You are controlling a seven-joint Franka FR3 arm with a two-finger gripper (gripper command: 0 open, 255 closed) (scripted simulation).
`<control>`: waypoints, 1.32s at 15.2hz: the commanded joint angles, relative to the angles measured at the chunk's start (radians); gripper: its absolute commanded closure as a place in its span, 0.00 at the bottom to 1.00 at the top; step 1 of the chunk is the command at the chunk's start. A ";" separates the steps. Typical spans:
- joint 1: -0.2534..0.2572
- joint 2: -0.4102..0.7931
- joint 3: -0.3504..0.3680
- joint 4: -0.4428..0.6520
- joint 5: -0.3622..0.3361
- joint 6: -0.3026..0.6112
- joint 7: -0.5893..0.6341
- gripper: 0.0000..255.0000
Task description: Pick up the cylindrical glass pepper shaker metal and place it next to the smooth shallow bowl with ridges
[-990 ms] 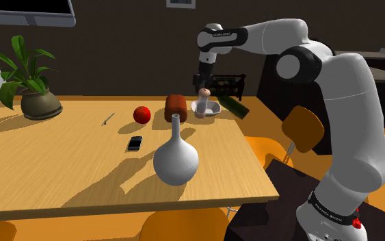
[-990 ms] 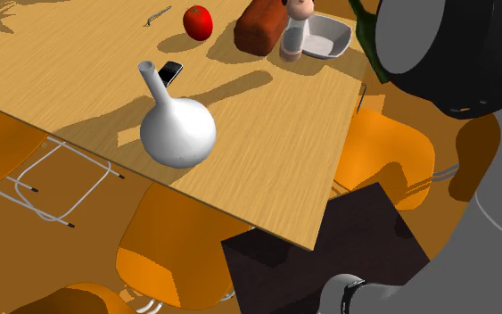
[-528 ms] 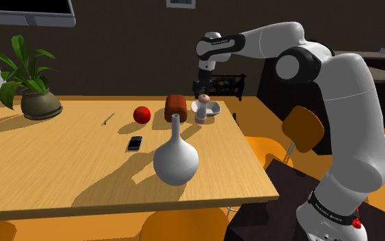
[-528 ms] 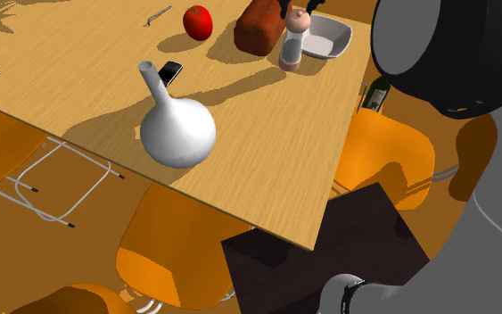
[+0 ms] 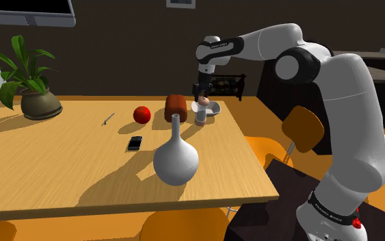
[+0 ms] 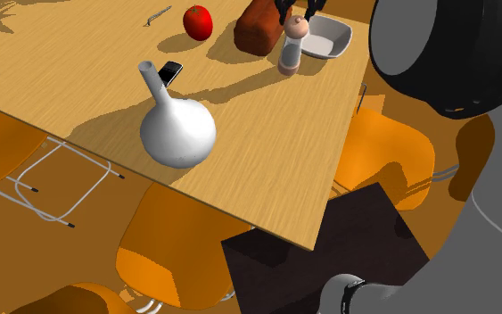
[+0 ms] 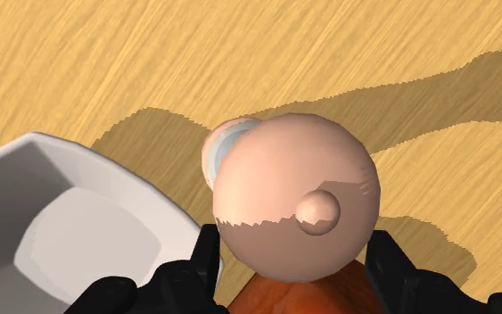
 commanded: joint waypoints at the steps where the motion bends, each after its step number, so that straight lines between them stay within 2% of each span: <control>1: 0.000 0.000 0.000 0.000 0.000 0.000 0.000 1.00; 2: 0.000 0.000 0.000 0.000 0.000 0.000 0.000 1.00; 3: 0.000 0.000 0.000 0.000 0.000 0.000 0.000 0.00; 8: 0.000 0.000 0.000 0.001 0.000 0.000 0.000 0.00; 12: -0.014 -0.005 -0.004 0.117 -0.004 -0.122 0.008 0.00; 20: -0.014 -0.005 -0.004 0.117 -0.004 -0.122 0.008 0.00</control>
